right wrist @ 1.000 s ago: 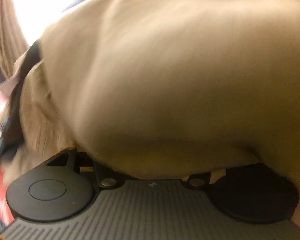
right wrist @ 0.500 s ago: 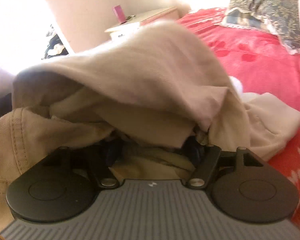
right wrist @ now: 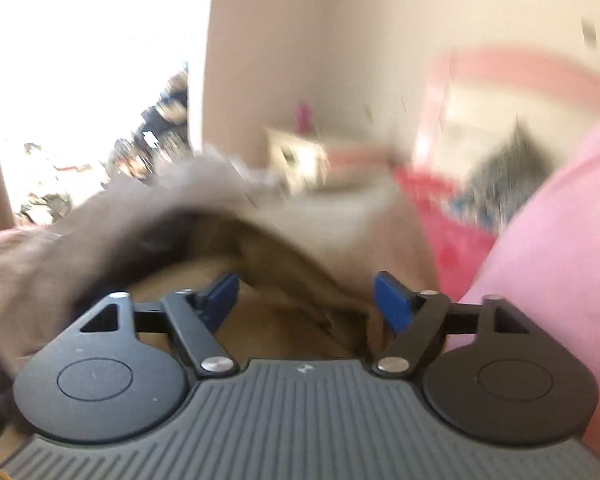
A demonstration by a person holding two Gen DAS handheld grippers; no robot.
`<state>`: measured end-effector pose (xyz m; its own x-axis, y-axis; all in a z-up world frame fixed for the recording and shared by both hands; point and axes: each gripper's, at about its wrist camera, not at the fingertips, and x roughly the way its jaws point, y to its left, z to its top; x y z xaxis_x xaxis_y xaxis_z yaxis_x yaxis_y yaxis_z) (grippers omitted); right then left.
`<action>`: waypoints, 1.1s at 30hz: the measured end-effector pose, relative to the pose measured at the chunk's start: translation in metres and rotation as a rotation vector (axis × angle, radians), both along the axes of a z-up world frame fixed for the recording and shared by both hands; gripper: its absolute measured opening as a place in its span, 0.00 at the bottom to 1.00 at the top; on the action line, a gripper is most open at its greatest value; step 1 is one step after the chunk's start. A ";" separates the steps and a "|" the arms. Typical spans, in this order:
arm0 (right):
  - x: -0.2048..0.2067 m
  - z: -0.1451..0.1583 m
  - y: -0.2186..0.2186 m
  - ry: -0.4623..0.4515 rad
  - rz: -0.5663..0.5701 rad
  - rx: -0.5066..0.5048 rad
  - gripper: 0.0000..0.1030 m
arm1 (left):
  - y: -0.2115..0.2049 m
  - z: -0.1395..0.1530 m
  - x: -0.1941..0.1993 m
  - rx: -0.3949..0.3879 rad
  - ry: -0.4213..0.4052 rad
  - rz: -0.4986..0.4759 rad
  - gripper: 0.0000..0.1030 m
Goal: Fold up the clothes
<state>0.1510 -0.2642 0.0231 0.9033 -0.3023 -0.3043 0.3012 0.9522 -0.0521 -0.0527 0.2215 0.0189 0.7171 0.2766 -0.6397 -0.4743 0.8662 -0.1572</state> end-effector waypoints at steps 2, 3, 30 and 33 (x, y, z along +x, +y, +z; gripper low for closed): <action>-0.026 0.011 0.008 -0.073 0.096 -0.029 0.84 | 0.018 0.023 -0.019 0.032 0.008 0.040 0.50; -0.032 0.015 0.018 -0.084 0.179 -0.007 0.84 | 0.028 0.038 -0.032 0.068 0.008 0.069 0.50; -0.115 0.001 0.412 0.601 1.410 -0.018 0.82 | 0.163 -0.074 -0.186 -0.096 0.127 0.252 0.55; -0.107 -0.010 0.468 0.599 1.465 -0.090 0.78 | 0.165 -0.094 -0.171 -0.078 0.126 0.147 0.55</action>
<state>0.0445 0.2036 0.0136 0.1770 0.6508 -0.7383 -0.9209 0.3742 0.1091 -0.2233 0.3861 -0.0748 0.5858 0.3187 -0.7452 -0.6147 0.7739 -0.1522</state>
